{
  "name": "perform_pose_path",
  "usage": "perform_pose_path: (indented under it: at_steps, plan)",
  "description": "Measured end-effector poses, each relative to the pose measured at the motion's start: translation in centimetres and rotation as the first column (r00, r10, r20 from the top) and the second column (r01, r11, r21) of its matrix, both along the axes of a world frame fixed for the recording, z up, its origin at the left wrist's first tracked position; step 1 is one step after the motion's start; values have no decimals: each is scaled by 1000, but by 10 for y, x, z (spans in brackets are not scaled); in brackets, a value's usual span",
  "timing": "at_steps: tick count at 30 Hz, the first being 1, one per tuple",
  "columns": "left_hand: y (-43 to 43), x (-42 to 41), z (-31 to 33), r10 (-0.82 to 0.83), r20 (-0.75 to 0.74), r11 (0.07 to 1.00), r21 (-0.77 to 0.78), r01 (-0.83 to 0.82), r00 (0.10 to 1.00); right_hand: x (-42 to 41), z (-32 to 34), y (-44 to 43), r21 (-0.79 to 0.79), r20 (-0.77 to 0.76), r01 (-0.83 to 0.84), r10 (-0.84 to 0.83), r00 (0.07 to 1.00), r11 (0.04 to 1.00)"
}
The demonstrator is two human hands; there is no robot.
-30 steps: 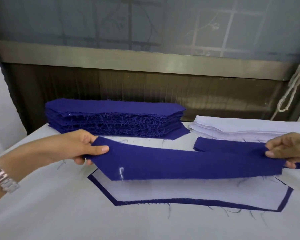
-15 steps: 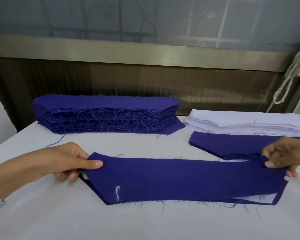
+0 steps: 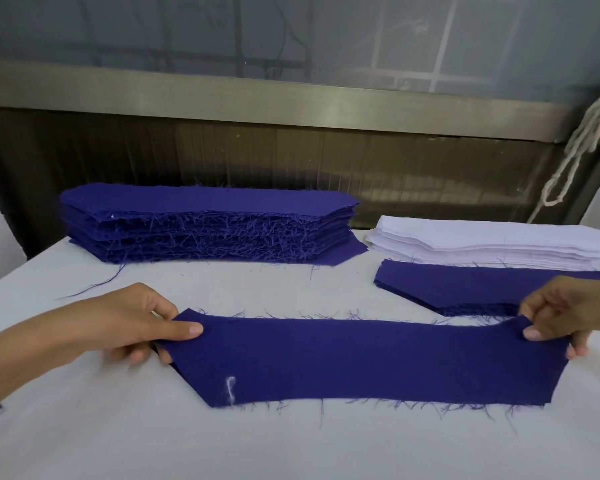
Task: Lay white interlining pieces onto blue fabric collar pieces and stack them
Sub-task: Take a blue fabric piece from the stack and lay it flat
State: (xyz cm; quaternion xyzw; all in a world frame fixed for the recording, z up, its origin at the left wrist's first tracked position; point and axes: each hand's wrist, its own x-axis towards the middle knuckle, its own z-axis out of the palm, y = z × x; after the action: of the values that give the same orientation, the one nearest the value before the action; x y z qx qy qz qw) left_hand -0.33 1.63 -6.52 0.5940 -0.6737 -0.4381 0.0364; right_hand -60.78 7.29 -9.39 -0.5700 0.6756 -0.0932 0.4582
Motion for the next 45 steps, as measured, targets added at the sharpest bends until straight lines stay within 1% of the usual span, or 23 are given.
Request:
perform_pose_path:
  at_steps: [3, 5, 10, 15, 20, 22, 27, 32, 34, 38, 42, 45]
  plan:
    - [2, -3, 1, 28, 9, 999, -38, -27, 1000, -2, 0, 1, -10, -43, 5, -6, 999, 1000]
    - [2, -4, -1, 40, 42, 997, -74, -37, 998, -2, -1, 0, -9, -59, 0, 0, 998, 1000]
    - [0, -3, -4, 45, 98, 985, -171, -28, 994, -2, -4, 0, -5, -89, -14, 14, 996, 1000]
    - [-2, 3, -2, 47, 124, 977, -211, -20, 991, -9, -1, 7, -6, -192, 30, -30, 981, 1000]
    - [-3, 8, 1, 64, 219, 966, -257, -6, 974, -10, 10, 19, 5, -345, 51, -47, 937, 999]
    - [-1, 9, 4, 55, 230, 967, -253, 6, 972, -4, 15, 22, -7, -390, 51, -50, 920, 999]
    - [4, 9, 8, 44, 247, 949, -314, 37, 968, 4, 21, 24, -65, -442, 59, -81, 893, 996]
    - [9, 0, 2, 73, 367, 894, -435, 101, 928, -2, 12, 19, -112, -496, 73, -119, 860, 991]
    - [11, -2, 1, 73, 394, 882, -455, 125, 916, -12, 5, 15, -131, -528, 95, -151, 836, 987]
    - [10, 1, 2, 12, 365, 905, -400, 145, 931, -27, -4, 10, -129, -550, 133, -183, 815, 983]
    - [9, -1, -1, -75, 223, 928, -340, 149, 972, -22, -1, 13, -109, -497, 110, -150, 855, 988]
    - [8, -2, -5, -84, 151, 932, -338, 132, 985, -9, 5, 18, -93, -449, 45, -83, 890, 995]
